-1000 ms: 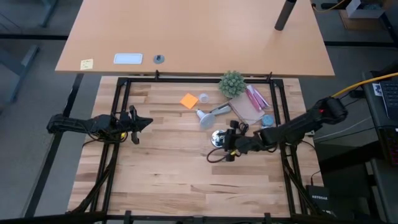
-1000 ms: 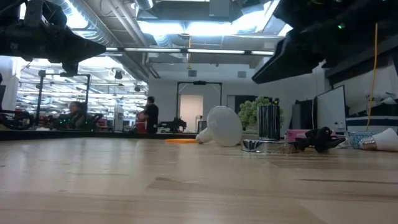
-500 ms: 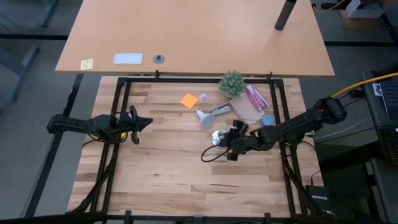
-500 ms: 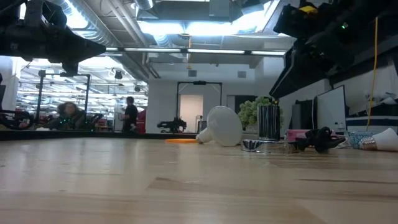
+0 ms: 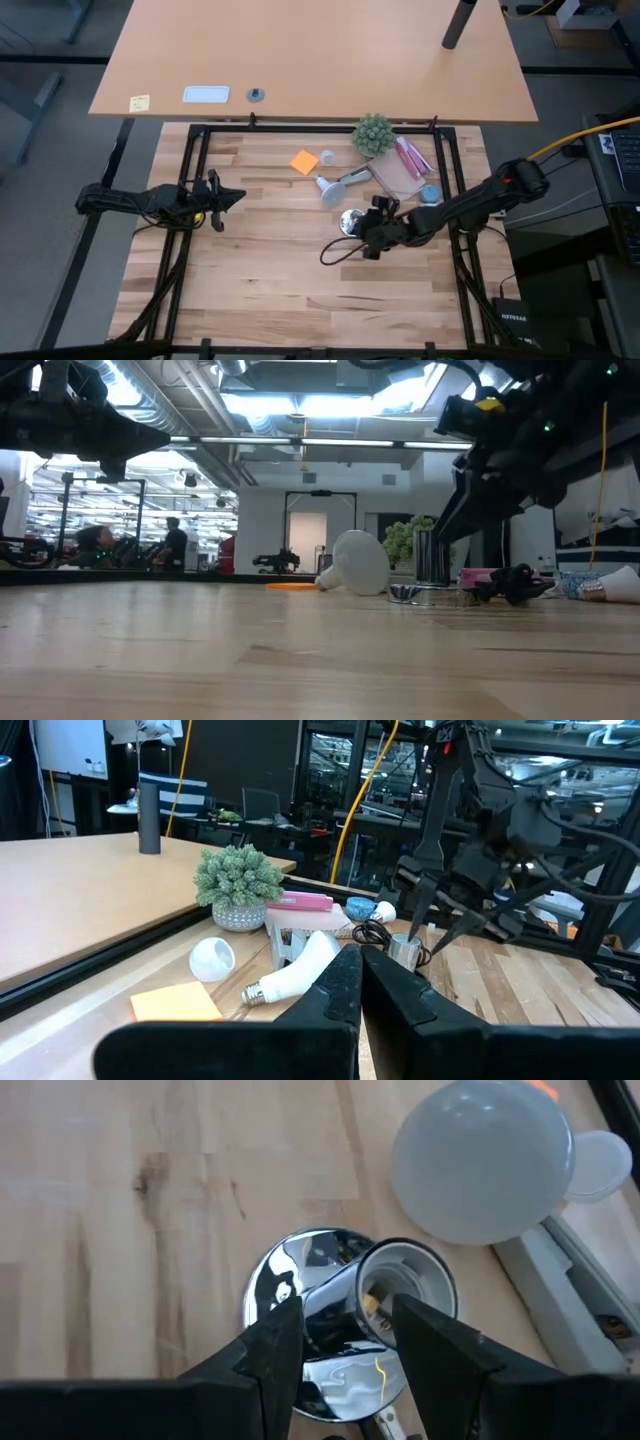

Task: Screw lightbulb
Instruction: Move the silver lamp to the center of the table

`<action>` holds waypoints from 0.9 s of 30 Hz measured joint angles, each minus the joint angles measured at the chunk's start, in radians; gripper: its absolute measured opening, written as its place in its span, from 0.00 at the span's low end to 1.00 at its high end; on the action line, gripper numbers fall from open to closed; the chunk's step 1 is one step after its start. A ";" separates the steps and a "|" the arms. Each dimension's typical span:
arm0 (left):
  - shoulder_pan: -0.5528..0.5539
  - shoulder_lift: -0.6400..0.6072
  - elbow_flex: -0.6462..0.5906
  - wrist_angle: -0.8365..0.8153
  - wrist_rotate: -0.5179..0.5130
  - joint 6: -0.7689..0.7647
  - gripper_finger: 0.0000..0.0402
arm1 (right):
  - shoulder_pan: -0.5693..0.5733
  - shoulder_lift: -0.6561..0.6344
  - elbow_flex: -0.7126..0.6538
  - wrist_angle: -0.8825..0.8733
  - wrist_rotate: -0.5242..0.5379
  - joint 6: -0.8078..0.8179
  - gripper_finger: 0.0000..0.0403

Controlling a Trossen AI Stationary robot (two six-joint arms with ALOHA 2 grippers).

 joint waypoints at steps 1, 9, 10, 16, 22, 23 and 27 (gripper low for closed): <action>0.000 0.000 0.000 0.000 0.000 0.000 0.00 | -0.001 0.009 0.001 0.002 0.006 0.000 0.40; 0.000 0.000 0.000 0.000 0.000 0.000 0.00 | 0.001 0.023 0.000 0.021 -0.003 0.000 0.40; 0.000 0.000 0.000 0.000 0.000 0.000 0.00 | 0.000 0.023 0.000 0.038 -0.017 0.000 0.40; 0.000 0.000 0.000 0.000 0.000 0.000 0.00 | 0.000 0.028 -0.003 0.194 -0.137 0.003 0.40; 0.000 0.000 0.000 0.000 0.000 0.000 0.00 | 0.001 0.033 -0.004 0.292 -0.222 0.020 0.40; 0.000 0.000 0.000 0.000 0.000 0.000 0.00 | 0.001 0.033 -0.004 0.291 -0.225 0.033 0.40; 0.000 0.000 0.000 0.000 0.000 0.000 0.00 | 0.001 0.032 -0.003 0.296 -0.249 0.072 0.40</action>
